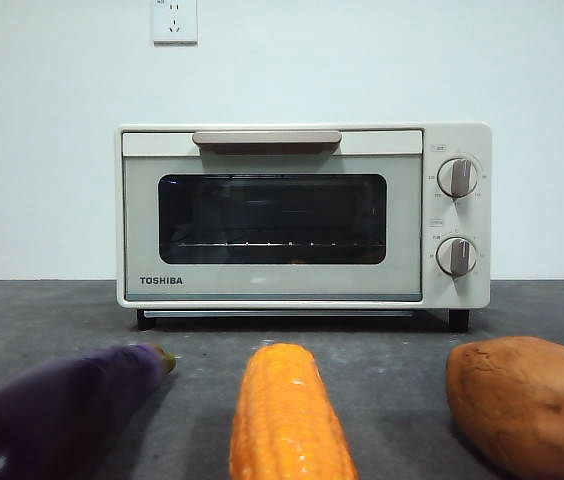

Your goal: Take the eggplant from the table,put the eggplant in the oven

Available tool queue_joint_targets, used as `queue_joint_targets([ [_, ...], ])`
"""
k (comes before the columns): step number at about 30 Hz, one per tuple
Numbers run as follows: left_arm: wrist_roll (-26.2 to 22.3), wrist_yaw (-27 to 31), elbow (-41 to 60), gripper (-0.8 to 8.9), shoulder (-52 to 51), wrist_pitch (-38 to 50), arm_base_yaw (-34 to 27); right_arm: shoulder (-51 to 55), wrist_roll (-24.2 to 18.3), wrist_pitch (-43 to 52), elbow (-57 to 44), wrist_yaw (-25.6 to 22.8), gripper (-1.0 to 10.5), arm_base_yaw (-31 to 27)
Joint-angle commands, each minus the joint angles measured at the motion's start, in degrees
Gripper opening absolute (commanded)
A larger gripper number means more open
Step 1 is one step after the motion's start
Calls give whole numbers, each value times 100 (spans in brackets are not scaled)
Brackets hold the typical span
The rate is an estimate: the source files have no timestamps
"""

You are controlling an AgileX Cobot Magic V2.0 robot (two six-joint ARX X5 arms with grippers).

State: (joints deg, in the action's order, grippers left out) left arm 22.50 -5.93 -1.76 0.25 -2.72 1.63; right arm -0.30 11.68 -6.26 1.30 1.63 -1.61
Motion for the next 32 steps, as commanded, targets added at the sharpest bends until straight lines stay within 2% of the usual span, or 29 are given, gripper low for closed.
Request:
queue_joint_targets([
  [1,538,-11,76,6,-4,35,-7,9,533,-118,151,55,3,-9],
  [5,704,-85,-247,6,74,-402,-7,-11,599,-575,557,48,4,-9],
  [13,662,-153,-1226,6,859,-1075,-7,-682,595,-1318,1792,7,4,-9],
  [18,332,-179,-1904,6,1794,-1386,-7,-1462,496,-1838,2658,72,3,-9],
  [23,-125,-472,-2612,6,2734,-1705,-7,-2341,83,-2479,3464,623,3,-7],
  [29,-566,-1233,-3534,6,3845,-2312,11,-3348,-293,-3475,4332,1423,4,-2],
  [32,-776,-1635,-3952,6,4332,-2682,72,-3748,-525,-3908,4656,2013,5,-2],
])
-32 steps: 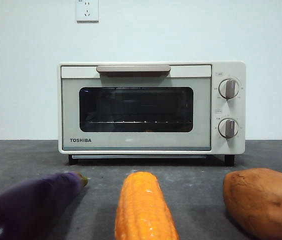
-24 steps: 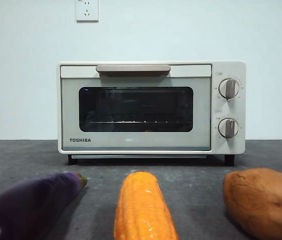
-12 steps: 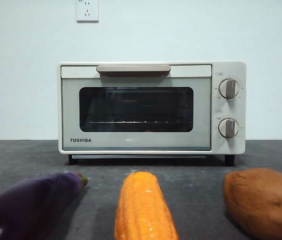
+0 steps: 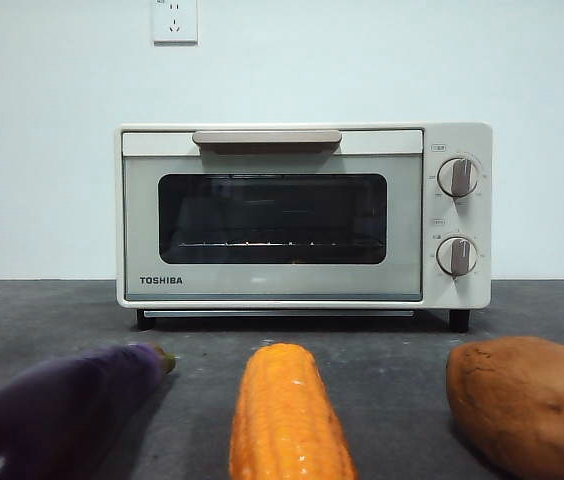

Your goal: Take the eggplant from the table,put the eggplant in the oven

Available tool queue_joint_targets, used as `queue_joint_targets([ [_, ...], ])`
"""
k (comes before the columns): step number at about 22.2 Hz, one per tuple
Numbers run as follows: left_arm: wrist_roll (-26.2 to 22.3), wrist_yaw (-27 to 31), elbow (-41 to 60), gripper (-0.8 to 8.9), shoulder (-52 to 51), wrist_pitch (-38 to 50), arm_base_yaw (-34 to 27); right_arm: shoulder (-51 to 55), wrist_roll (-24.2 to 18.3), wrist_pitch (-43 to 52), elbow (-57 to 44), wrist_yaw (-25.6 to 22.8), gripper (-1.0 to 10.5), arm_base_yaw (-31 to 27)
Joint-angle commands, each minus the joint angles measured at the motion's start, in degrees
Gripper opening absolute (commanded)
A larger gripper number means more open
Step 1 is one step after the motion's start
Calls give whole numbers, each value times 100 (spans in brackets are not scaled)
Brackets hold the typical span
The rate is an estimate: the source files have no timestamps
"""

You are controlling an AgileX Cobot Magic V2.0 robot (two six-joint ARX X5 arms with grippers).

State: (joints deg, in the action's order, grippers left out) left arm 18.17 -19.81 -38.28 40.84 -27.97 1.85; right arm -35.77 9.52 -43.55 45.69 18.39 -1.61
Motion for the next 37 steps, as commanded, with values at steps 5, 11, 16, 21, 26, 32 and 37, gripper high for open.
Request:
queue_joint_targets([
  [5,-573,-485,-728,6,833,-487,289,-702,-197,-474,391,1364,177,136],
  [11,-573,-485,-804,6,1051,-457,656,-1248,273,-251,391,2186,383,938],
  [16,-570,-485,-804,6,1051,-396,800,-1668,1139,708,391,2208,383,1722],
  [21,-570,-481,-804,6,1051,-365,804,-2472,1867,1484,431,1043,383,3311],
  [26,-581,-452,-804,6,1051,-343,804,-3799,2144,973,1320,81,383,4634],
  [32,-713,-120,-804,6,1051,-332,802,-5580,2205,365,2719,-522,382,5674],
  [37,-761,-96,-804,6,1051,-337,802,-6806,2212,323,3565,-706,382,6061],
])
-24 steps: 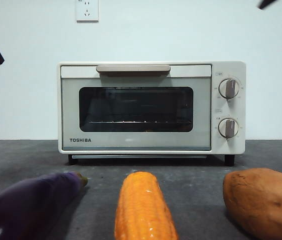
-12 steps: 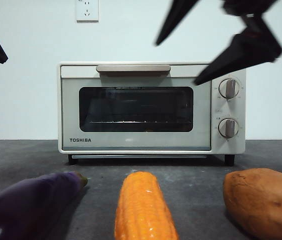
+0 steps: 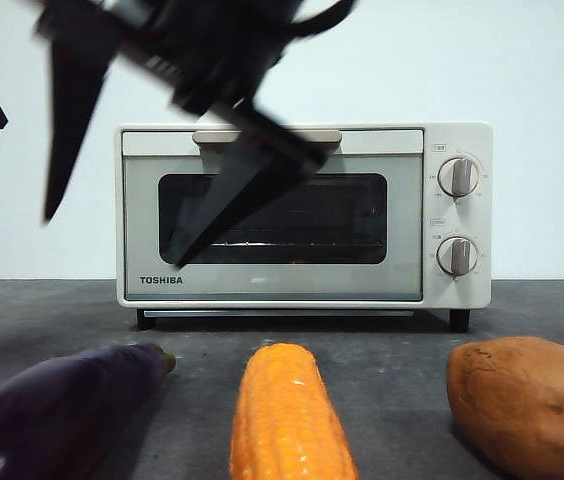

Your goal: Take the eggplant from the table,put the eggplant in the oven

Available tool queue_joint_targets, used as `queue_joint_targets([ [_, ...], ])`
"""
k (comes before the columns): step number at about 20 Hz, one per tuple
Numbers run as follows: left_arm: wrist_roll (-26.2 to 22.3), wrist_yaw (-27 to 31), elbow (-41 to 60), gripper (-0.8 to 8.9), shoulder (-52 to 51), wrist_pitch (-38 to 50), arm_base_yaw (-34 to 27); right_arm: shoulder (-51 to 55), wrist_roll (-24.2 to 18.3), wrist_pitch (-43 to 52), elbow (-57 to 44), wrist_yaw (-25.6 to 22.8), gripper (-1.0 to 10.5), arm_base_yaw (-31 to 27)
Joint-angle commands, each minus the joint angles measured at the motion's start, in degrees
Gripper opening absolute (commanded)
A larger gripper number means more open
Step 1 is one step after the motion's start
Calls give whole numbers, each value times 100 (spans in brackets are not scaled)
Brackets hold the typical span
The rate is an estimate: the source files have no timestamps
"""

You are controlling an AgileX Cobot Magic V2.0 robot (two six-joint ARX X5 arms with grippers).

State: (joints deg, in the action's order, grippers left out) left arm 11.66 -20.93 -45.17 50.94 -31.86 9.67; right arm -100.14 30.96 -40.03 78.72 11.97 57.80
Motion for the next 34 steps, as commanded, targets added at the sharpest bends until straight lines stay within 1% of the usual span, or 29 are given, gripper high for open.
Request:
queue_joint_targets([
  [1,-151,15,-116,6,42,44,20,-614,72,-28,398,-74,382,168],
  [5,-201,15,-116,6,42,-9,20,-1344,129,-94,730,-175,379,273],
  [9,-223,15,-116,6,42,-11,20,-1735,140,-52,772,-208,367,284],
  [11,-223,15,-116,6,42,-7,20,-1812,142,-20,772,-249,308,289],
  [14,-249,17,-116,6,42,-7,20,-1821,175,-22,785,-262,161,319],
  [15,-267,17,-116,6,42,-4,20,-1814,173,-57,839,-254,142,321],
  [17,-286,20,-116,6,42,15,20,-1779,118,-315,1106,-214,141,321],
  [19,-372,-4,-127,6,42,42,9,-1770,-155,-933,1550,-131,141,317],
  [21,-400,-46,-223,6,35,13,-37,-1770,-533,-1718,2006,-151,141,262],
  [25,-411,-59,-601,6,37,13,-92,-1700,-1388,-2983,2643,-205,141,205],
  [27,-411,-57,-776,6,37,13,-94,-1641,-1722,-3571,2822,-619,141,205],
  [29,-411,-59,-944,6,39,22,-92,-1512,-1998,-4129,2861,-1357,141,205],
  [30,-409,-59,-1023,6,42,24,-92,-1438,-2124,-4131,2848,-1613,141,205],
  [32,-411,-59,-1182,6,81,46,-92,-1204,-2293,-4131,2848,-1906,141,205],
  [34,-411,-55,-1318,6,146,72,-92,-935,-2339,-4131,2848,-2157,141,203],
])
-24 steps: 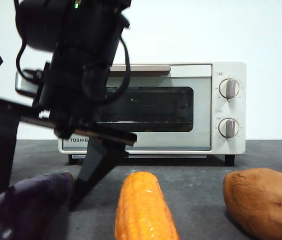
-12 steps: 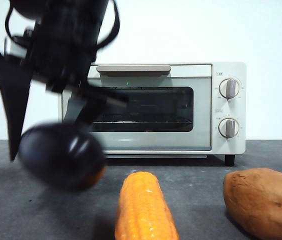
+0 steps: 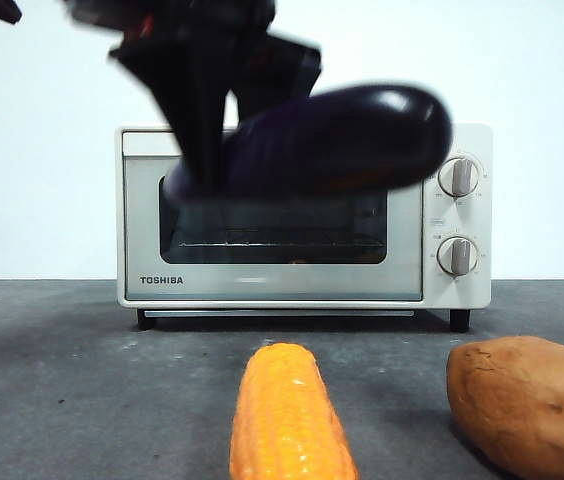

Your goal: Take the eggplant from the table,put the eggplant in the oven

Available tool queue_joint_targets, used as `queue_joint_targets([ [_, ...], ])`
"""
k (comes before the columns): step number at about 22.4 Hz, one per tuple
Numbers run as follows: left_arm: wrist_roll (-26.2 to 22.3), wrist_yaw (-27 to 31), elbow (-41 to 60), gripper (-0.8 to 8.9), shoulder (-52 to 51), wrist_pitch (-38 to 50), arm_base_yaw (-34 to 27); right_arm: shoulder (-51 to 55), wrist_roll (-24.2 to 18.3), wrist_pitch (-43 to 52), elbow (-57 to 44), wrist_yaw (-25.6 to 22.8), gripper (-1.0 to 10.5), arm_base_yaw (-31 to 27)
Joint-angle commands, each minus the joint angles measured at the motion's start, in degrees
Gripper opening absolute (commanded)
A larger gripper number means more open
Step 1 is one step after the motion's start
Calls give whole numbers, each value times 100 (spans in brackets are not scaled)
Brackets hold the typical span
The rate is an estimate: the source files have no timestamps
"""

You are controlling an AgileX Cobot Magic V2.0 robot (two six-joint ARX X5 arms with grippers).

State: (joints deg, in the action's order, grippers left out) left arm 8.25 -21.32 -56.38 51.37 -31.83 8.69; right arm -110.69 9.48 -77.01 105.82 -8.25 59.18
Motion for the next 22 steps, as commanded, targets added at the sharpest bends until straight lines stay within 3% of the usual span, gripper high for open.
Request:
queue_joint_targets([
  [1,-63,-17,-251,6,160,101,7,319,-310,-433,138,-262,141,57],
  [5,39,-264,-317,6,573,267,109,1086,-590,-433,138,-625,141,57],
  [10,168,-323,-496,6,1440,527,697,2129,-654,-433,138,-1287,141,57],
  [14,94,-293,-1357,6,2500,459,1283,2857,-645,-431,136,-1327,141,57],
  [22,-439,404,-3442,6,4492,-302,1971,4052,-339,-431,-302,-1419,141,57],
])
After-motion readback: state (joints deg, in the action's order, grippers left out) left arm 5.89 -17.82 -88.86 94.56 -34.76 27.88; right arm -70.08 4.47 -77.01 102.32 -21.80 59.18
